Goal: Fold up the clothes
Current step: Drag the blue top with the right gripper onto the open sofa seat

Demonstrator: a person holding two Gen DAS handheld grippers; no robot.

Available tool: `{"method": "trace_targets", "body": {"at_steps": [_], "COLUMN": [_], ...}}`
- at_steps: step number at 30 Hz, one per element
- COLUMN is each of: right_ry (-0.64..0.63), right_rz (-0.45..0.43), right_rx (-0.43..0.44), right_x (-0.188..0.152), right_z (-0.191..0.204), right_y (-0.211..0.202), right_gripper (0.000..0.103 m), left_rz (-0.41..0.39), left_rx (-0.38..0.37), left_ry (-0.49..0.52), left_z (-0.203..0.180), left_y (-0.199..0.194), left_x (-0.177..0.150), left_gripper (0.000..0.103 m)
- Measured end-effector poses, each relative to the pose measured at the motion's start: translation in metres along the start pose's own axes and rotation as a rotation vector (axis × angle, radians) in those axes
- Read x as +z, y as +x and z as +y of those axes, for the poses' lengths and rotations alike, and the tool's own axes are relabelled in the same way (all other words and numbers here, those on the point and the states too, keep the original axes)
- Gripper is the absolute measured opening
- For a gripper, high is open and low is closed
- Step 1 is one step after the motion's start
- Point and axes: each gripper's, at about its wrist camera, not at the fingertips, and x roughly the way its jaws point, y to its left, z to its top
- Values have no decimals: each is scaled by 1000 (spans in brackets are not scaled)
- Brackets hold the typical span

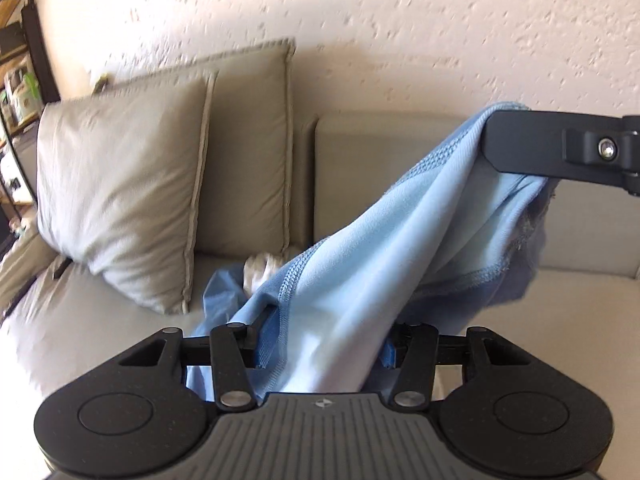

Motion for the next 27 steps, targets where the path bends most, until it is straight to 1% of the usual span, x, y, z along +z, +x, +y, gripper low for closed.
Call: {"method": "trace_targets", "body": {"at_steps": [3,4,6,8,10,11,12,13,14,16,18,19,21,22,24,25,26,27], "right_ry": [-44,-58,-124,-180,-234,-256,-272,-284,-288,-271,-228,-199,-131,-100,-42,2,48,97], "right_rz": [-130,-179,-294,-373,-435,-449,-445,-427,-385,-283,-164,-94,79,153,264,342,402,441], "right_rx": [-77,-112,-199,-264,-330,-361,-389,-421,-452,-489,-499,-500,-487,-486,-494,-518,-542,-569], "right_x": [47,67,110,141,164,171,173,171,161,128,83,53,-31,-72,-133,-171,-202,-224], "right_z": [3,2,5,10,18,21,23,23,20,9,-5,-12,-24,-27,-33,-36,-40,-44], "right_y": [-48,-67,-115,-155,-197,-214,-227,-239,-247,-251,-245,-241,-227,-221,-211,-205,-202,-202], "right_gripper": [4,4,4,4,4,4,4,4,4,4,5,5,5,5,6,8,10,19], "left_rz": [-150,-198,-323,-412,-434,-437,-439,-416,-380,-302,-134,-45,74,130,246,288,327,353], "left_rx": [-23,-36,-89,-144,-188,-207,-226,-243,-258,-283,-300,-304,-287,-276,-290,-295,-289,-282], "left_ry": [61,70,75,69,79,86,93,111,135,176,226,248,308,336,368,378,393,405], "left_z": [-33,-44,-72,-94,-119,-131,-143,-154,-165,-184,-202,-209,-219,-222,-223,-220,-219,-223], "left_y": [-36,-47,-79,-103,-114,-117,-121,-117,-109,-93,-64,-50,-25,-12,12,21,27,31], "left_x": [66,86,133,163,169,170,171,160,144,113,63,36,-14,-40,-82,-99,-114,-125], "left_gripper": [51,53,55,58,65,66,66,66,66,66,66,65,65,62,61,61,61,60]}}
